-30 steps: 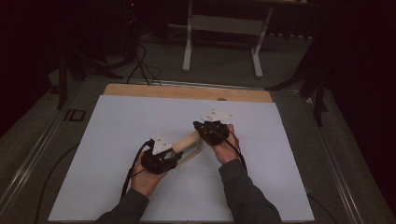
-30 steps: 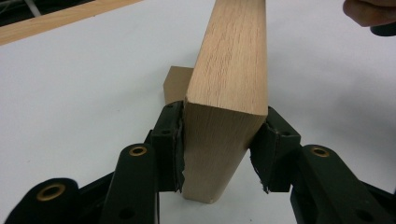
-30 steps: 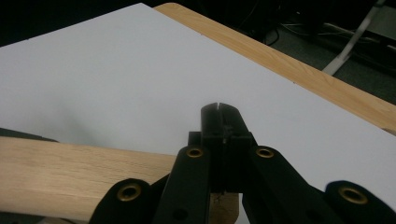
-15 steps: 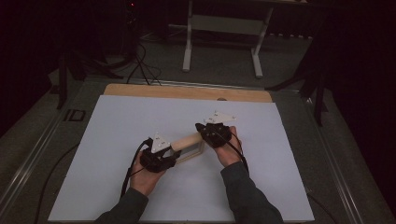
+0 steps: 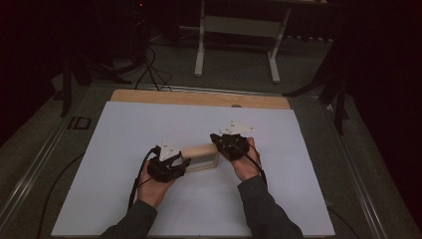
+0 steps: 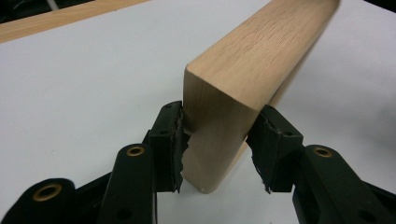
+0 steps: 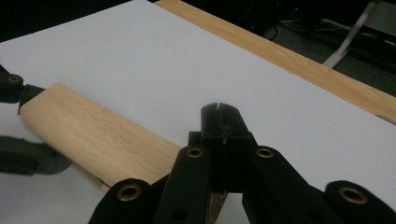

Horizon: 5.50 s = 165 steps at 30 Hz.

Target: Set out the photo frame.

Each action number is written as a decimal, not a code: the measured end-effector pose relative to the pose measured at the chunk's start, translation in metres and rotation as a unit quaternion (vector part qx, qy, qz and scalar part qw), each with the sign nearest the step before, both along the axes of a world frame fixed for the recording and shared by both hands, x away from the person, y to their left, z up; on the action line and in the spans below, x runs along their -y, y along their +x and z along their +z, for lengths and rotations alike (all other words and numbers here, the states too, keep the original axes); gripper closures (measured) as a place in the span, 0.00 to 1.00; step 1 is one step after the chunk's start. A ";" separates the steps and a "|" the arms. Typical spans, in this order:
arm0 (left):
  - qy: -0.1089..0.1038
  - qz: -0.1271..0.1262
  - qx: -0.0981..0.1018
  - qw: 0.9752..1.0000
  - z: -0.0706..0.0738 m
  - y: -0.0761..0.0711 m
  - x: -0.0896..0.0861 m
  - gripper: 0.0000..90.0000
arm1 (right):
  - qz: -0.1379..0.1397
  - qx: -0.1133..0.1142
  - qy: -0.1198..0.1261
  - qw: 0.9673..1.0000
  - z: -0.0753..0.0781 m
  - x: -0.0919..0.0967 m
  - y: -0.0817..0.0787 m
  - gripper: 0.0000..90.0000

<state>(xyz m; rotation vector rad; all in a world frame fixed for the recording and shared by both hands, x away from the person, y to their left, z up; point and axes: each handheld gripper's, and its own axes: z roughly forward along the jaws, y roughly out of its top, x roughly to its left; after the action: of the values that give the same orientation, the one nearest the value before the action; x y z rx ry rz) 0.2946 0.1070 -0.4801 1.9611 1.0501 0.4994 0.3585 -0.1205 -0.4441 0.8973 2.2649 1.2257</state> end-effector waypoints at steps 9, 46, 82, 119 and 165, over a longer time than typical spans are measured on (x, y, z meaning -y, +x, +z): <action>0.001 -0.002 0.003 1.000 -0.001 0.000 0.000 0.62 | 0.009 0.006 -0.003 1.000 0.000 -0.001 -0.001 0.98; 0.000 0.000 0.001 1.000 -0.001 0.000 0.001 0.62 | 0.106 -0.038 0.032 0.993 -0.025 0.032 -0.012 0.42; 0.001 -0.012 -0.004 1.000 0.008 0.010 -0.001 0.61 | 0.122 -0.043 0.032 0.991 -0.034 0.031 0.000 0.53; -0.039 -0.006 -0.015 0.999 0.007 0.051 -0.008 0.57 | 0.055 -0.035 0.053 0.996 -0.033 0.023 0.014 0.56; -0.068 -0.068 0.002 0.995 -0.004 0.070 -0.015 0.50 | 0.073 -0.023 0.018 0.997 -0.032 0.021 0.019 0.57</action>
<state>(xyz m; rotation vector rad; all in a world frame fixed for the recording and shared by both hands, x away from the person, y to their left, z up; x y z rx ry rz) 0.3642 0.1220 -0.4840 1.8944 0.9148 0.3482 0.3779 -0.1417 -0.4757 0.7914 2.3879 1.3238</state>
